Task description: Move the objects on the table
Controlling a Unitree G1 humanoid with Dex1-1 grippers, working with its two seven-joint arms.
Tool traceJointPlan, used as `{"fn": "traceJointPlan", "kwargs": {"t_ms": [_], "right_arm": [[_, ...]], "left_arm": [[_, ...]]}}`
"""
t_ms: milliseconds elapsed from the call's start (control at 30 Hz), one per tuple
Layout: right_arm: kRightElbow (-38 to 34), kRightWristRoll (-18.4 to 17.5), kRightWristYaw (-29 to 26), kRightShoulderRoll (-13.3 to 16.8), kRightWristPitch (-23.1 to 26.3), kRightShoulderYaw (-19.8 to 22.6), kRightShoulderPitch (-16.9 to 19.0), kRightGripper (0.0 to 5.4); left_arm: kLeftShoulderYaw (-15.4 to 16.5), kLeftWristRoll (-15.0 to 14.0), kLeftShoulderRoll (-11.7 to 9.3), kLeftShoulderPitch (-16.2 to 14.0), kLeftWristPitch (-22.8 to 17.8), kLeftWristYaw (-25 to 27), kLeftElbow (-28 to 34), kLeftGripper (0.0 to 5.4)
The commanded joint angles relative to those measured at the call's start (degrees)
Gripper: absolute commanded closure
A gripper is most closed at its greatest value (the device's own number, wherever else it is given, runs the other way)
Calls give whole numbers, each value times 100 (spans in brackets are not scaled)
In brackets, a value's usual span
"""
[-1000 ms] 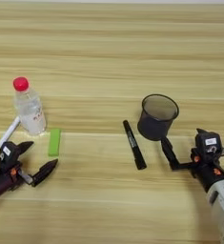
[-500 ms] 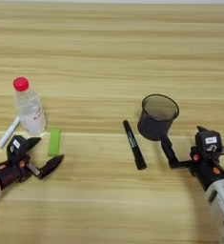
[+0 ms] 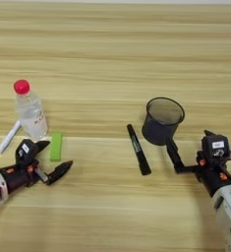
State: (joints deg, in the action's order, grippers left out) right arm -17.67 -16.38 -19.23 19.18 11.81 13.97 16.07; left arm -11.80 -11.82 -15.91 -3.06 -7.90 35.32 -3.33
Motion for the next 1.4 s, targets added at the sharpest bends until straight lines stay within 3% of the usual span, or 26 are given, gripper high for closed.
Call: {"fn": "traceJointPlan", "kwargs": {"t_ms": [33, 500, 700, 1067, 1233, 1400], "right_arm": [[-50, -6, 11, -26, 22, -1, -9, 2], [-94, -3, 23, -42, 43, -10, -10, 2], [-77, -3, 57, -48, 62, 17, -46, 2], [-81, 33, 147, -122, 96, -54, -140, 2], [-93, 30, 173, -136, 111, -61, -157, 2], [-99, 28, 188, -134, 119, -44, -158, 2]], "left_arm": [[-82, 113, 44, 62, -36, 40, -235, 0], [-202, 281, 116, 195, 39, 26, -121, 0], [90, 231, -181, -99, -77, -14, 169, 0], [343, 159, -313, -207, -291, 19, 553, 0], [215, 148, -295, -122, -327, 116, 487, 0], [-125, 239, -379, -58, -479, 402, 520, 0]]}}
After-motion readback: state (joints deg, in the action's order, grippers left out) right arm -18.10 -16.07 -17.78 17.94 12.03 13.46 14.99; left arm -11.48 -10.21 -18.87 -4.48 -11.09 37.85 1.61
